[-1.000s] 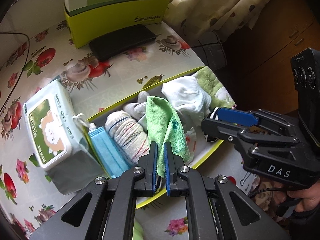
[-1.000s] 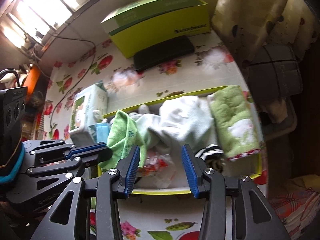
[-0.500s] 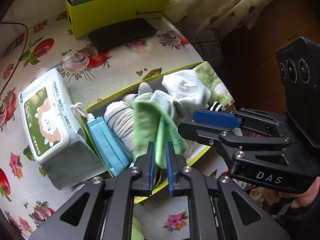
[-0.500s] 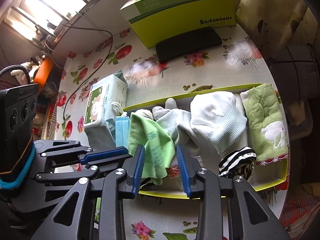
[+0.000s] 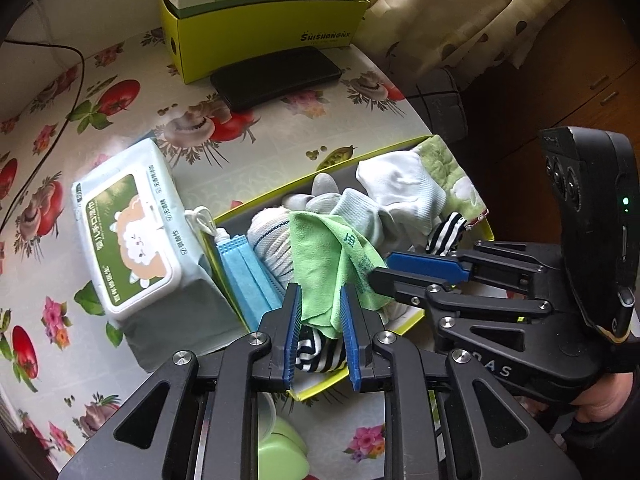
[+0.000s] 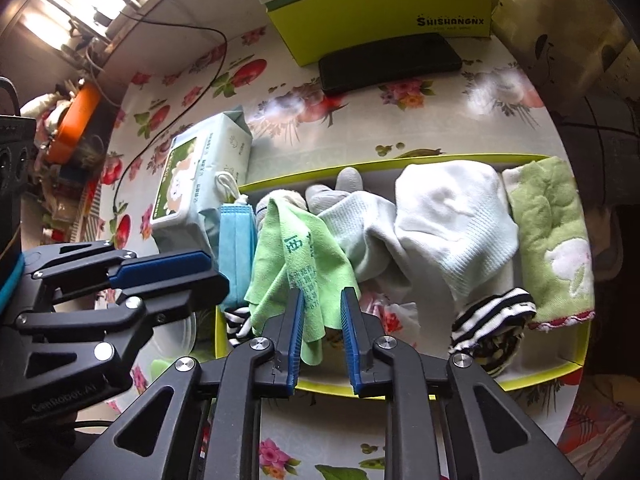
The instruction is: Organize soft objects
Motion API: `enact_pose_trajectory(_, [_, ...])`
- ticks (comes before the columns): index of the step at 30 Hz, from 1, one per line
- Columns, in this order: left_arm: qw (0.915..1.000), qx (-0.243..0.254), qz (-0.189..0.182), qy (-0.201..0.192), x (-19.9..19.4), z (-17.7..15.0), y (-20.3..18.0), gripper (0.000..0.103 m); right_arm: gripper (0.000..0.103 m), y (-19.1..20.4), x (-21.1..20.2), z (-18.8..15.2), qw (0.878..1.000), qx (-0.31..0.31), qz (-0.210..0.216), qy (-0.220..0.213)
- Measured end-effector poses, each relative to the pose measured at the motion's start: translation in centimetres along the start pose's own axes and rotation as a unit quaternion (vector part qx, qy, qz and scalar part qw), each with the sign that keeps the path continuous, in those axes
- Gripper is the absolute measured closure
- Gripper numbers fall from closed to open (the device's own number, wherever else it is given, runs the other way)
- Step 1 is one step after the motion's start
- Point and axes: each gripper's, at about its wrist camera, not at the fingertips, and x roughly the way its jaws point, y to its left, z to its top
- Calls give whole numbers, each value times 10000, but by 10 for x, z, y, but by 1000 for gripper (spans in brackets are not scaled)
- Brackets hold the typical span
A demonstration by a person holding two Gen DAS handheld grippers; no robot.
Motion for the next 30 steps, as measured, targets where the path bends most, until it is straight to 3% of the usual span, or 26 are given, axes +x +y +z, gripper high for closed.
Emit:
enact_pose_trajectory(5, [9995, 145, 234, -130, -10, -1, -8, 83, 85, -1, -23, -8, 9996, 20, -112, -242])
enact_pose_trajectory(12, [9981, 297, 444, -323, -26, -7, -16, 83, 82, 9, -52, -22, 9962, -135, -596, -625])
enact_pose_trajectory(16, [9971, 353, 532, -413, -34, -12, -20, 83, 69, 15, -59, -31, 9944, -234, -768, -688])
enact_pose_trajectory(30, [9940, 518, 763, -587, -51, -35, -28, 83, 63, 38, -67, -65, 9929, -292, -936, -670])
